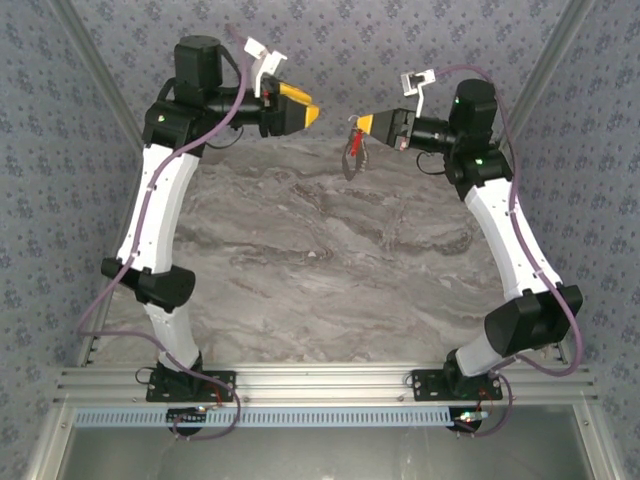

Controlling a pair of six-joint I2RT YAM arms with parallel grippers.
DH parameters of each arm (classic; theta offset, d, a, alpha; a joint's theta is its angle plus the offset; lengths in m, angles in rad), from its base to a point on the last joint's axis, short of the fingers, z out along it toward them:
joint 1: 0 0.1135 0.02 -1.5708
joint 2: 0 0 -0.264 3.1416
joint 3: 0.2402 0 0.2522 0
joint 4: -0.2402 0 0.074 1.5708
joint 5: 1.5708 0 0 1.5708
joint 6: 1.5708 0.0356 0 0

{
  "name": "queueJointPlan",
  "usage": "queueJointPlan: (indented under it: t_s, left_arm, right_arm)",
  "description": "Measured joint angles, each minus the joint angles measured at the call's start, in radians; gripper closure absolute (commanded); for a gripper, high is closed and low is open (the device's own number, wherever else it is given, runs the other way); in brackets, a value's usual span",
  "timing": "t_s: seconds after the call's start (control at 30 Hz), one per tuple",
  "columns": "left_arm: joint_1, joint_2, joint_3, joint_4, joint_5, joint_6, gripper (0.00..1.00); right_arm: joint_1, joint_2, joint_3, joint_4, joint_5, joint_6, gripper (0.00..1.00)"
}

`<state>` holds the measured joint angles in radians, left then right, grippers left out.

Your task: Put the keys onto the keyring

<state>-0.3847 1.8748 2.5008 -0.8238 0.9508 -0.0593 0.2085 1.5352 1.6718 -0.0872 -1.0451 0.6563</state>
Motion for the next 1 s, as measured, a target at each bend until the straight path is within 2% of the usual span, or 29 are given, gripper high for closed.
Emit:
queueJointPlan:
  t_s: [0.53,1.0]
  left_arm:
    - [-0.01,-0.043,-0.077,-0.008,0.076,0.011,0.5]
    - [-0.01,0.052,0.018,-0.011,0.136,-0.013,0.52]
  right_arm:
    - [0.06,0.042,0.029,0.078,-0.047,0.061,1.0]
    - [0.091,0.049,0.062,0.175,-0.075,0.149,1.0]
